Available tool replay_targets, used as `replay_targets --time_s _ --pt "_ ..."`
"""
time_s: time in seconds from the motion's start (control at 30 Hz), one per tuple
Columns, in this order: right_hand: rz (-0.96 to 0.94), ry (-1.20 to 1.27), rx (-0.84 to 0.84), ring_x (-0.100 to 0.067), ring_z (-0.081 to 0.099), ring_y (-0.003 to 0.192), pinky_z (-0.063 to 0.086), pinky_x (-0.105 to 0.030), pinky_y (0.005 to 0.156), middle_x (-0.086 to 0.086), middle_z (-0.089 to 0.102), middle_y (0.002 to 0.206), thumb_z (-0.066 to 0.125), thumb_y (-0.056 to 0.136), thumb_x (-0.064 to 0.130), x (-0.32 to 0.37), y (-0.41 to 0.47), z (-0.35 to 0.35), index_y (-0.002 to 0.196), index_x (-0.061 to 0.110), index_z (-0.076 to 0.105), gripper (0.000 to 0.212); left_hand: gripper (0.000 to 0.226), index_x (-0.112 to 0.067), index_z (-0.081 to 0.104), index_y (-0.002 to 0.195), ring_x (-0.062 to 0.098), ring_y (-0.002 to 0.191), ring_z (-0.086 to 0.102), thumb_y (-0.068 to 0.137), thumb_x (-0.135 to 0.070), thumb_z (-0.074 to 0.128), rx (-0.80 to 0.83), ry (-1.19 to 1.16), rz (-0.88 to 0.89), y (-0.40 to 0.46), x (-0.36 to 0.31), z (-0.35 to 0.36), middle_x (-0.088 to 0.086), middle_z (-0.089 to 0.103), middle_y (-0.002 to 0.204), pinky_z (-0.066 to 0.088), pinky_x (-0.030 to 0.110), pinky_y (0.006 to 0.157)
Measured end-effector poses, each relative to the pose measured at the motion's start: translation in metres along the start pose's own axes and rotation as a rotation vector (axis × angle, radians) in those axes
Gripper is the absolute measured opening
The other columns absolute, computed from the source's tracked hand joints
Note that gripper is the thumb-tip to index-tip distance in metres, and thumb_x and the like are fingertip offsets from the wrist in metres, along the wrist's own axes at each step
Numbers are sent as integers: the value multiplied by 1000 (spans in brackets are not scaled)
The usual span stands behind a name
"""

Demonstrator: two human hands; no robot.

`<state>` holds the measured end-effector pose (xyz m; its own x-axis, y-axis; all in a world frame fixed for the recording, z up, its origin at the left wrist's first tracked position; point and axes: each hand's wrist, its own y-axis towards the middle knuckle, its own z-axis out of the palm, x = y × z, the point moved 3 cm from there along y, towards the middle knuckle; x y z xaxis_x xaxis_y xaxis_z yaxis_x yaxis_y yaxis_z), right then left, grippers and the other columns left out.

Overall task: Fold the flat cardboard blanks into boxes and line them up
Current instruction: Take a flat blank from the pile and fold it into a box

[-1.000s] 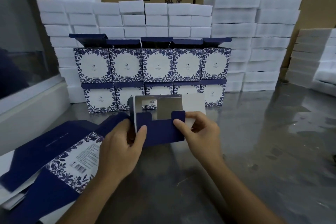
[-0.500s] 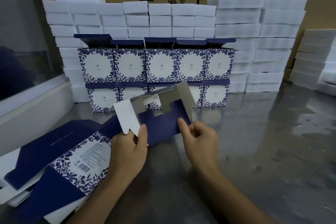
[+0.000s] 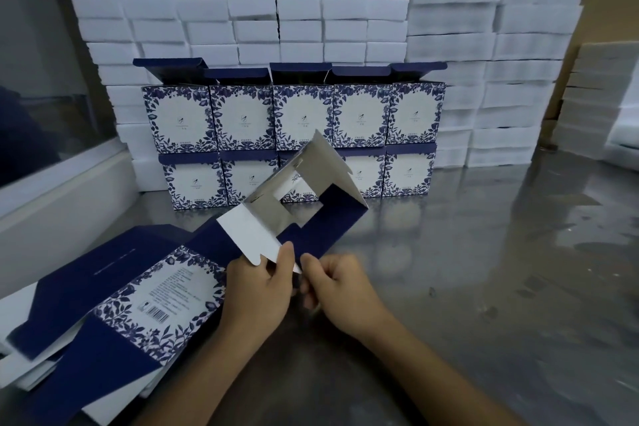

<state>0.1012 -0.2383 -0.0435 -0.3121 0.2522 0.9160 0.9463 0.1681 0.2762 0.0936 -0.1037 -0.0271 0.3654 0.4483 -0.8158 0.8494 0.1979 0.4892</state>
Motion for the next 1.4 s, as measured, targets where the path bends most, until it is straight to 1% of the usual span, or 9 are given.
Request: replay_targets --time_s 0.3,0.47,0.67,0.83,1.03,1.13,1.2,1.3,1.4 --pt "23 109 -206 -7 44 43 39 -22 52 0 52 48 51 104 33 -1 8 -15 59 11 58 51 41 -7 59 56 14 47 65 95 -21 61 -4 24 1 3 8 -3 -1 65 53 48 29 54" --pt "55 65 -215 -7 44 41 38 -19 50 3 52 43 48 105 25 -7 11 -20 56 9 59 52 35 5 64 71 23 53 67 94 -22 61 40 -38 -9 2 8 1 9 66 59 53 48 59" --pt "57 113 -379 -12 42 43 36 -24 48 -2 49 45 51 103 35 -10 15 -34 56 13 58 53 47 -7 52 51 23 51 67 95 -21 61 26 7 19 6 10 -6 5 60 48 47 43 54" --pt "87 101 -405 -10 39 39 34 -23 45 1 47 42 46 105 21 -16 18 -48 51 14 55 55 52 7 58 61 33 55 65 85 -39 57 49 -3 7 9 13 -7 13 60 50 55 52 62" --pt "61 -97 -498 -13 48 51 41 -29 55 -2 58 58 63 96 35 -15 16 -52 72 8 60 37 53 -23 40 43 4 43 52 85 -12 70 -34 151 140 8 8 -11 -12 48 39 31 19 45" --pt "-39 -41 -550 3 59 71 45 -15 62 9 63 85 69 92 22 -4 11 -54 104 27 57 18 25 -18 50 93 7 57 57 83 -14 72 -107 170 109 10 8 -13 -17 51 55 35 23 49" --pt "-138 -5 -453 6 61 89 50 -14 69 16 63 104 61 94 10 3 11 -52 119 38 52 39 56 -31 34 121 6 58 58 83 -13 71 -87 125 147 10 10 -14 -15 55 65 37 12 47" --pt "-247 19 -330 1 61 107 53 -14 80 15 61 122 54 97 18 11 8 -45 132 38 53 40 75 -50 23 136 -5 68 62 85 -23 72 -30 79 224 10 4 -18 -19 62 72 43 9 48" --pt "-277 124 -317 -7 62 112 51 -17 86 5 66 121 47 97 42 15 6 -41 132 25 58 40 71 -59 15 142 6 69 65 84 -59 56 -15 1 214 12 0 -25 -22 65 88 50 24 55"
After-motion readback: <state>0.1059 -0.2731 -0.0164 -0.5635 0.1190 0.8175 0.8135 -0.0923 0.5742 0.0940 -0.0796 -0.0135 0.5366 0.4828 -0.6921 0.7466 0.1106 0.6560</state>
